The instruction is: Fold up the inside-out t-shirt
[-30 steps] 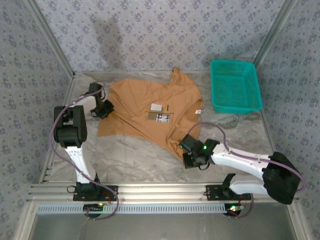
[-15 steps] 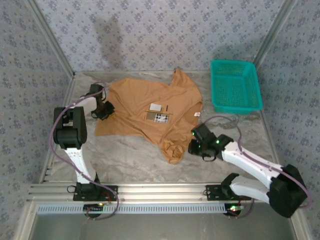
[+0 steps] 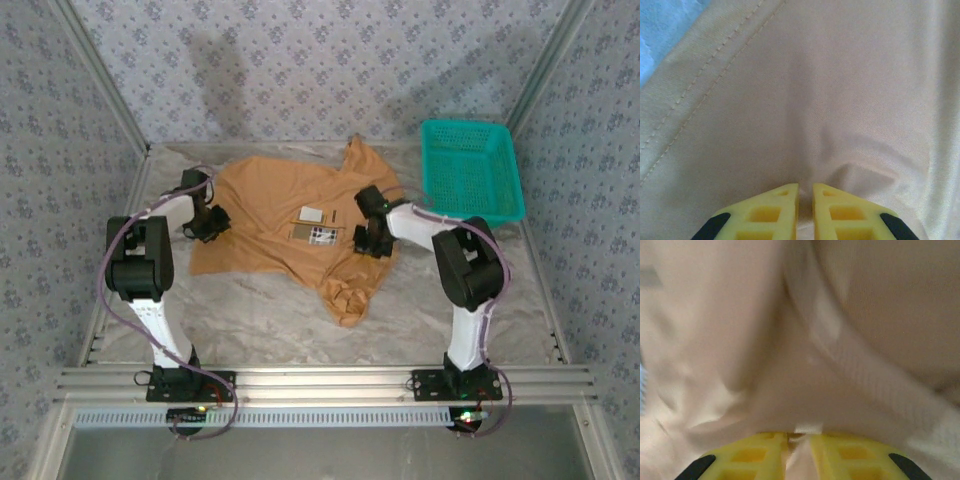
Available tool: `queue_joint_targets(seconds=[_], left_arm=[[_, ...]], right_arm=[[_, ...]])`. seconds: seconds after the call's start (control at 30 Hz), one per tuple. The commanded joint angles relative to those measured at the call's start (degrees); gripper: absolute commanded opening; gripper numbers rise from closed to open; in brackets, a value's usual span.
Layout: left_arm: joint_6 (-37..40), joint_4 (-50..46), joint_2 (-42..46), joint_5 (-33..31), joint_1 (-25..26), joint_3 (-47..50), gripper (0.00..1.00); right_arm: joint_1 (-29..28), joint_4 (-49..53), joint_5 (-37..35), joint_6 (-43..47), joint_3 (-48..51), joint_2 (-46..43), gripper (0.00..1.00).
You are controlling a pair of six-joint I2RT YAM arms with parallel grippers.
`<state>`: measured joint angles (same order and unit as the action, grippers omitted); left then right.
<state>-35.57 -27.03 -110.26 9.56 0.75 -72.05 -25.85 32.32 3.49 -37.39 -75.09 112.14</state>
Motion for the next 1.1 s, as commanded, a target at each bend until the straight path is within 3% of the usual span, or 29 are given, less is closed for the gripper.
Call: queue_joint_targets(seconds=[0.0, 0.13, 0.27, 0.43, 0.7, 1.07], left_arm=[[1.4, -1.4, 0.6, -1.4, -0.4, -0.8, 0.15], [1.7, -0.3, 2.5, -2.2, -0.1, 1.3, 0.16], [1.4, 1.5, 4.5, -2.2, -0.1, 4.7, 0.17], [1.2, 1.9, 5.5, -1.0, 0.2, 5.8, 0.17], [1.8, 1.3, 8.0, -0.6, 0.8, 6.3, 0.17], [1.1, 1.8, 7.4, -0.1, 1.2, 6.5, 0.16]], right_arm=[[4.2, 9.0, -8.6, 5.1, -8.1, 10.1, 0.25], [6.9, 13.5, -12.7, 8.4, -16.7, 13.7, 0.25], [6.7, 14.6, -11.8, 10.3, -16.3, 7.5, 0.31], [2.2, 14.4, -10.0, 9.0, -4.3, -8.2, 0.41], [4.1, 9.0, -4.2, 5.7, 17.6, -23.6, 0.39], [6.4, 5.5, -4.6, 9.2, 19.5, -19.5, 0.37]])
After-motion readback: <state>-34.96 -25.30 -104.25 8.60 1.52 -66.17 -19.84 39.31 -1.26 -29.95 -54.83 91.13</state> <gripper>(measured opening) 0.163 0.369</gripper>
